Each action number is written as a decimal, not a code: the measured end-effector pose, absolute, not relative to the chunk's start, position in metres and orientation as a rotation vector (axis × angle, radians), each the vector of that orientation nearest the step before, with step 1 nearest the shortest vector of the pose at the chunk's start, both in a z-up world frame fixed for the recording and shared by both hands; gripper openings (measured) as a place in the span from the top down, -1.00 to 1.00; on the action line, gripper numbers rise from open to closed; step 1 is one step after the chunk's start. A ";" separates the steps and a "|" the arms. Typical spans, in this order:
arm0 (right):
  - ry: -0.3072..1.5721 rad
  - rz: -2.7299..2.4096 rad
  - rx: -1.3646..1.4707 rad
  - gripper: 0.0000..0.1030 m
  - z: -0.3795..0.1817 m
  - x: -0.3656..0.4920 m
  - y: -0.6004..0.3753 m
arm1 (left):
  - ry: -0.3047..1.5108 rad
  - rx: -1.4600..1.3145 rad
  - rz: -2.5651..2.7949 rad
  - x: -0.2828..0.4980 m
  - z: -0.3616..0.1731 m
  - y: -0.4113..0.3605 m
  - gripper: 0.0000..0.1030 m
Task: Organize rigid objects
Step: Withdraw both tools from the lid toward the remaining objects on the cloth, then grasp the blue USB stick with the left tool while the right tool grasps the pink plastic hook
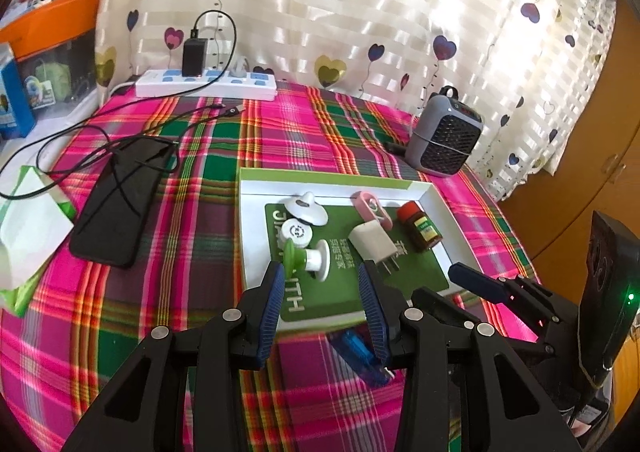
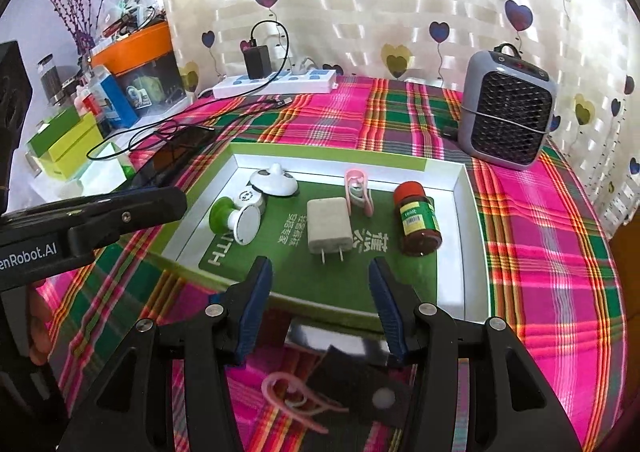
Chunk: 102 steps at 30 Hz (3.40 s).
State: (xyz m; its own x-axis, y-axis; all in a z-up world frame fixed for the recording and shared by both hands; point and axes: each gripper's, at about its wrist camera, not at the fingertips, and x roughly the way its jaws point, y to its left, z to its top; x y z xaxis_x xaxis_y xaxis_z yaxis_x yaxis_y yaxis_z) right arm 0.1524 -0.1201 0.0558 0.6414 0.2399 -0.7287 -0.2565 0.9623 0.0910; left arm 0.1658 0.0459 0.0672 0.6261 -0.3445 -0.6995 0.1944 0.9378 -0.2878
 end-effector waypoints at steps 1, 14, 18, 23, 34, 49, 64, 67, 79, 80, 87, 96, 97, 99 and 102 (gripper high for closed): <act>0.825 0.283 -0.021 0.00 0.056 0.150 -0.121 | 0.838 -0.193 -0.311 0.163 0.068 0.047 0.27; 0.804 0.279 -0.009 0.00 0.058 0.120 -0.133 | 0.820 -0.239 -0.322 0.127 0.065 0.056 0.27; 0.802 0.277 -0.013 0.00 0.055 0.111 -0.137 | 0.820 -0.237 -0.332 0.118 0.063 0.054 0.27; 0.797 0.263 -0.001 0.00 0.053 0.097 -0.148 | 0.831 -0.235 -0.342 0.110 0.057 0.050 0.27; 0.806 0.247 -0.002 0.00 0.045 0.077 -0.163 | 0.869 -0.221 -0.385 0.100 0.043 0.032 0.27; 0.825 0.260 0.003 0.00 0.036 0.069 -0.170 | 0.934 -0.151 -0.376 0.105 0.024 -0.001 0.26; 0.868 0.347 -0.010 0.00 0.027 0.072 -0.159 | 0.946 -0.120 -0.318 0.122 0.013 -0.004 0.25; 0.881 0.370 -0.029 0.00 0.023 0.076 -0.153 | 0.950 -0.136 -0.312 0.123 0.012 0.002 0.25; 0.911 0.417 -0.110 0.00 0.018 0.091 -0.135 | 0.944 -0.160 -0.284 0.128 0.011 0.024 0.25; 0.910 0.426 -0.116 0.00 0.018 0.091 -0.133 | 0.944 -0.161 -0.284 0.128 0.011 0.026 0.25; 0.910 0.496 -0.191 0.00 0.016 0.081 -0.114 | 0.943 -0.173 -0.281 0.128 0.011 0.033 0.25; 0.907 0.530 -0.212 0.00 0.016 0.078 -0.103 | 0.934 -0.179 -0.261 0.125 0.012 0.044 0.25; 0.909 0.520 -0.205 0.00 0.016 0.079 -0.104 | 0.935 -0.180 -0.258 0.125 0.011 0.045 0.25; 0.917 0.484 -0.183 0.00 0.017 0.084 -0.106 | 0.936 -0.183 -0.256 0.126 0.011 0.047 0.25; 0.925 0.450 -0.143 0.00 0.017 0.092 -0.109 | 0.936 -0.184 -0.256 0.125 0.011 0.048 0.25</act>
